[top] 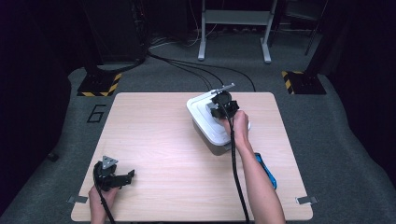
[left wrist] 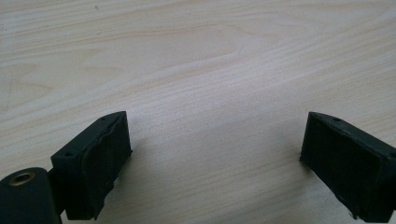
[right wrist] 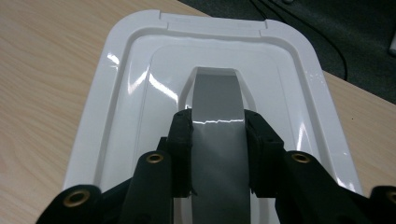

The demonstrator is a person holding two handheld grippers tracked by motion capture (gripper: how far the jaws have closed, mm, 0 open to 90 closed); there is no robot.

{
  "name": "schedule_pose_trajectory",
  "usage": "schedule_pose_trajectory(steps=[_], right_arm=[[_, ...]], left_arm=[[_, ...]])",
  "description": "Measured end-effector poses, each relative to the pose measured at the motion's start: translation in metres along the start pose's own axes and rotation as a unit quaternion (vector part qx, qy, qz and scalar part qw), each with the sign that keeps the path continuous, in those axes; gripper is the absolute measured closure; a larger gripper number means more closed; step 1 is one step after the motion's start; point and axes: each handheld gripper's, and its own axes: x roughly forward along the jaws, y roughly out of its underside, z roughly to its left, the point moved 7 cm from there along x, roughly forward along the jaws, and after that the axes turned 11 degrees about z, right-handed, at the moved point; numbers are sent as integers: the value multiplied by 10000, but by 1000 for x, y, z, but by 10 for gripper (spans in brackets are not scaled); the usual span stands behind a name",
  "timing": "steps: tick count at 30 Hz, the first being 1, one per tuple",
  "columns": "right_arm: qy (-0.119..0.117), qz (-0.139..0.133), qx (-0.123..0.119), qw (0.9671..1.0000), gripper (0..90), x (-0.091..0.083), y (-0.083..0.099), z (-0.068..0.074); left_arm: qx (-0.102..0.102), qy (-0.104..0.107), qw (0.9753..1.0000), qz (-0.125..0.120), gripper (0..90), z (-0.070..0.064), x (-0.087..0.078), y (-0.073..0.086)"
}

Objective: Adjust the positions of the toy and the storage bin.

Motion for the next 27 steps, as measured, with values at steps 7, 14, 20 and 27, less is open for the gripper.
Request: schedule_pose_trajectory(steps=[7,14,20,27], right_arm=[[95,41,-49,9999,668,-2,-1,3],[226,-73,-87,9997,668,-18,-4,-4],[352,-160,-112,9992,668,-37,-6,-11],[404,-265,17,9988,667,-51,-5,-24]], left_arm=[[2,-3,10000,-2,81,0,0,0],[-13,-17,10000,-48,81,0,1,0],[1,-5,10000,-1,81,0,0,0],[-3,-13,10000,-15,81,0,0,0]])
